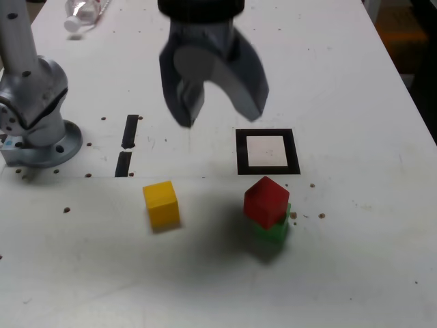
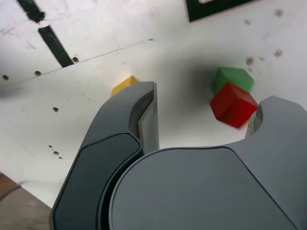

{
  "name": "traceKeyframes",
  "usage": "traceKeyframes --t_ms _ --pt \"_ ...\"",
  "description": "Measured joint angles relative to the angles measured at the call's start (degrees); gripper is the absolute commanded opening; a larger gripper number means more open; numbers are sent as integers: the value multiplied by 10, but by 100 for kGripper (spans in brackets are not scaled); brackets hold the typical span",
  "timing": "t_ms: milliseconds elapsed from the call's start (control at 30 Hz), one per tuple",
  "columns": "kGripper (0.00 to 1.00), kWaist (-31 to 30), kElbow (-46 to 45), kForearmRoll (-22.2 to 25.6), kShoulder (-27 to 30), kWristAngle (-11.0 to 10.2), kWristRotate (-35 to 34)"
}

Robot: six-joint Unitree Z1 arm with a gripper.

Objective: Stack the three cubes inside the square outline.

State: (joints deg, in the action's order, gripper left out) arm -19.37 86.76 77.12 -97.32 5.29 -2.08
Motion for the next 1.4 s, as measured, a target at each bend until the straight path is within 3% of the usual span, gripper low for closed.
traceKeyframes --t_ms 467,633,933,1400 --pt "77 -47 97 68 -44 8 159" --pt "77 -82 123 83 -72 -5 179" --pt "80 -99 98 70 -88 -23 185" --pt "88 -126 107 19 -145 -15 188"
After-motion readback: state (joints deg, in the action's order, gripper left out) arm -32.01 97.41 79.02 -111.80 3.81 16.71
